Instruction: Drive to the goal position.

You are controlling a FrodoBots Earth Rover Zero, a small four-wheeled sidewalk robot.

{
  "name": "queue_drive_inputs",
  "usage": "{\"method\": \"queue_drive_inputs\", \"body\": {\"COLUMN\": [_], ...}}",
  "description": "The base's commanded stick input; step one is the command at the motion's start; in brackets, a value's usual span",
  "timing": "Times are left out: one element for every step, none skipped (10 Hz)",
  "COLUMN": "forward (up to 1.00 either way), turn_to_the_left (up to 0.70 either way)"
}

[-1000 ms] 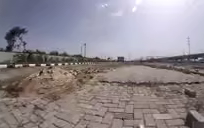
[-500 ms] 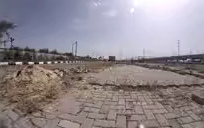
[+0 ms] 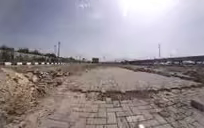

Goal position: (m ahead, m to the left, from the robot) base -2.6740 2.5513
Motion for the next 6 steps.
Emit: {"method": "queue_drive_inputs", "body": {"forward": [1.00,0.96,0.80,0.64,0.49,0.33], "turn_to_the_left": [0.00,0.00,0.00,0.00,0.00,0.00]}}
